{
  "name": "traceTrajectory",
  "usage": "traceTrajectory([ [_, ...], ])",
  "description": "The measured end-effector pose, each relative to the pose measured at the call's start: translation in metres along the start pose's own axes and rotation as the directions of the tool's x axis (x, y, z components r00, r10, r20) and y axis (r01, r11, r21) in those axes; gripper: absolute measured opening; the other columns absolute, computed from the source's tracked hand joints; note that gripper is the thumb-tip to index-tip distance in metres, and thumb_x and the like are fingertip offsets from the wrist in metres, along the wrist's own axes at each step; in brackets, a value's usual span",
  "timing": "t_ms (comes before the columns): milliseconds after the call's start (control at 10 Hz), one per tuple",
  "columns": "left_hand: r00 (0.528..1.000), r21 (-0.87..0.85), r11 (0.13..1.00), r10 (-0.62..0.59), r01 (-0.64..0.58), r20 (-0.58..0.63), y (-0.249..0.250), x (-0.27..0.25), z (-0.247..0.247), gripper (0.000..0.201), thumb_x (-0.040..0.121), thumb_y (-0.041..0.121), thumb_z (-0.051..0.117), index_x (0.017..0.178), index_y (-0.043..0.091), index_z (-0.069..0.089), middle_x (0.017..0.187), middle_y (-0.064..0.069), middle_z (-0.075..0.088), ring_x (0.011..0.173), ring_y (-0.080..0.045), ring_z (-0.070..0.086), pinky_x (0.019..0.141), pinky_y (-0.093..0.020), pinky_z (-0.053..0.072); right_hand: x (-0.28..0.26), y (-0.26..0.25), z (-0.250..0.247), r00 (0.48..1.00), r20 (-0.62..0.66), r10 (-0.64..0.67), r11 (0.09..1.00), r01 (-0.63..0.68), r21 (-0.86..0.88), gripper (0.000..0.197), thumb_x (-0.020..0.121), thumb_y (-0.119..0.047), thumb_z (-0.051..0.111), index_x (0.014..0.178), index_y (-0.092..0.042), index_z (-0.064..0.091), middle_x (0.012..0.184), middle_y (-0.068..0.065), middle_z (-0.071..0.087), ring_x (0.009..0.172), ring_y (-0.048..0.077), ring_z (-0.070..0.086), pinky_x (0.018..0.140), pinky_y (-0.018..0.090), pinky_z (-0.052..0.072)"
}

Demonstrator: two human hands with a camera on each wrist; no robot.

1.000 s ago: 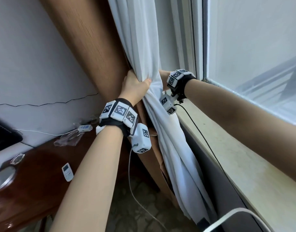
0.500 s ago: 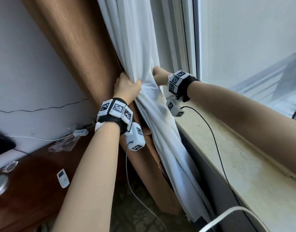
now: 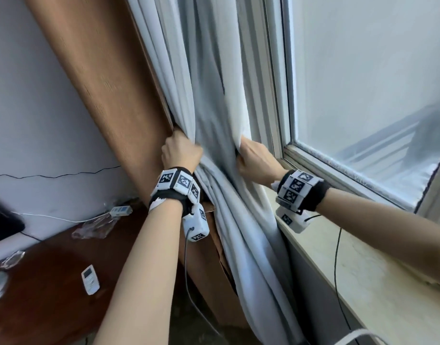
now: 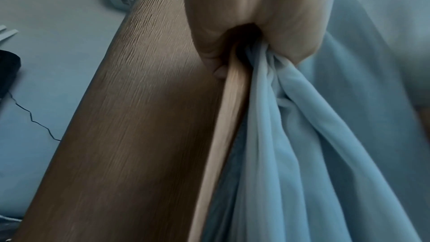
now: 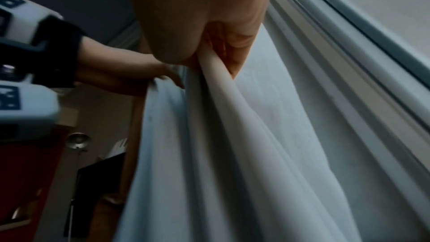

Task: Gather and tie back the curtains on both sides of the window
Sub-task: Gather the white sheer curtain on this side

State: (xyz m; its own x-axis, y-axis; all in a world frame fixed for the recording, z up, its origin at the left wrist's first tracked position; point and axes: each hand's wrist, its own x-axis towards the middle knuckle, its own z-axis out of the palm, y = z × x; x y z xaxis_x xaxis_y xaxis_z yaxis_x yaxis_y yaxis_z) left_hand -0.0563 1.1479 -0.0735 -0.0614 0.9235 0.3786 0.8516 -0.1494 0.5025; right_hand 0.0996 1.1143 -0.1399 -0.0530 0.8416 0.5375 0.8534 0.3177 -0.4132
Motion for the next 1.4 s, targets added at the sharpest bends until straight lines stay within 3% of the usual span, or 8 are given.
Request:
traceTrajectory([
  [300, 0.962, -0.218, 0.976, 0.062, -0.003, 0.265, 0.003, 0.008, -0.005, 0.063, 0.074, 0.038, 0.065, 0.130, 0.012, 0.051, 0.130, -0.014, 0.058, 0.122, -0.034, 0.052, 0.103, -0.037, 0.042, -0.001, -0.041, 0.021, 0.994, -0.025, -0.108, 0.994, 0.107, -0.030, 0.008, 0.087, -0.009, 0.048, 0.088, -0.005, 0.041, 0.081, 0.023, 0.059, 0.068, 0.044, 0.056, 0.054, 0.037, 0.030],
  [500, 0.936, -0.397, 0.910, 0.035, 0.115, 0.350, 0.006, 0.013, -0.011, 0.106, 0.048, 0.078, 0.069, 0.131, 0.015, 0.055, 0.127, -0.001, 0.062, 0.117, -0.018, 0.058, 0.105, -0.033, 0.042, 0.004, -0.047, 0.029, 0.990, -0.060, -0.130, 0.991, 0.127, -0.044, 0.041, 0.083, -0.006, 0.047, 0.120, 0.011, 0.042, 0.084, 0.023, 0.059, 0.067, 0.039, 0.057, 0.056, 0.036, 0.035],
  [700, 0.989, -0.043, 0.999, 0.011, -0.005, 0.149, 0.001, 0.011, -0.007, 0.052, 0.085, 0.039, 0.055, 0.127, 0.008, 0.053, 0.131, -0.020, 0.056, 0.122, -0.040, 0.049, 0.098, -0.036, 0.040, 0.002, -0.033, 0.039, 0.976, -0.001, -0.219, 0.971, 0.218, 0.095, 0.010, 0.078, -0.003, 0.050, 0.084, -0.004, 0.043, 0.080, 0.012, 0.051, 0.062, 0.029, 0.045, 0.056, 0.040, 0.039],
  [900, 0.989, -0.031, 0.999, 0.044, -0.040, 0.144, -0.012, 0.017, -0.011, 0.045, 0.086, 0.029, 0.053, 0.125, 0.006, 0.054, 0.129, -0.023, 0.055, 0.120, -0.043, 0.049, 0.098, -0.036, 0.041, 0.022, 0.009, 0.005, 0.936, 0.352, 0.023, 0.772, -0.241, 0.589, 0.036, 0.097, -0.030, 0.051, 0.129, -0.016, 0.059, 0.124, 0.001, 0.063, 0.110, 0.013, 0.060, 0.095, 0.015, 0.044],
  [1100, 0.982, -0.077, 0.996, 0.065, -0.052, 0.180, -0.012, 0.019, -0.013, 0.042, 0.087, 0.026, 0.053, 0.124, 0.007, 0.057, 0.129, -0.021, 0.057, 0.121, -0.041, 0.050, 0.100, -0.036, 0.042, 0.063, 0.041, 0.020, 0.696, 0.633, 0.339, 0.518, -0.700, 0.492, 0.092, 0.075, -0.053, 0.069, 0.150, -0.040, 0.017, 0.159, -0.006, 0.016, 0.144, 0.023, 0.022, 0.114, 0.055, 0.017],
  [1200, 0.974, -0.095, 0.994, 0.069, -0.049, 0.215, -0.008, 0.019, -0.012, 0.043, 0.086, 0.028, 0.054, 0.125, 0.010, 0.055, 0.129, -0.018, 0.057, 0.121, -0.039, 0.050, 0.101, -0.035, 0.042, 0.081, 0.029, 0.035, 0.621, 0.754, 0.214, 0.430, -0.753, 0.498, 0.045, 0.075, -0.045, 0.062, 0.112, -0.020, 0.064, 0.121, 0.001, 0.062, 0.110, 0.019, 0.057, 0.104, 0.045, 0.033],
  [1300, 0.963, -0.122, 0.991, 0.083, -0.053, 0.256, -0.009, 0.019, -0.013, 0.043, 0.083, 0.030, 0.053, 0.122, 0.013, 0.056, 0.125, -0.015, 0.060, 0.118, -0.038, 0.052, 0.100, -0.039, 0.044, 0.097, 0.010, 0.049, 0.652, 0.724, 0.226, 0.484, -0.720, 0.497, 0.028, 0.082, -0.026, 0.041, 0.055, -0.026, 0.045, 0.056, -0.012, 0.042, 0.051, 0.006, 0.043, 0.057, 0.020, 0.031],
  [1400, 0.956, -0.136, 0.990, 0.080, -0.043, 0.281, -0.009, 0.017, -0.017, 0.043, 0.082, 0.029, 0.053, 0.122, 0.013, 0.056, 0.123, -0.013, 0.061, 0.116, -0.037, 0.054, 0.098, -0.039, 0.046, 0.108, -0.002, 0.065, 0.696, 0.647, 0.311, 0.627, -0.662, 0.411, 0.013, 0.076, -0.030, 0.036, 0.071, -0.036, 0.025, 0.075, -0.015, 0.027, 0.064, 0.000, 0.031, 0.058, 0.014, 0.031],
])
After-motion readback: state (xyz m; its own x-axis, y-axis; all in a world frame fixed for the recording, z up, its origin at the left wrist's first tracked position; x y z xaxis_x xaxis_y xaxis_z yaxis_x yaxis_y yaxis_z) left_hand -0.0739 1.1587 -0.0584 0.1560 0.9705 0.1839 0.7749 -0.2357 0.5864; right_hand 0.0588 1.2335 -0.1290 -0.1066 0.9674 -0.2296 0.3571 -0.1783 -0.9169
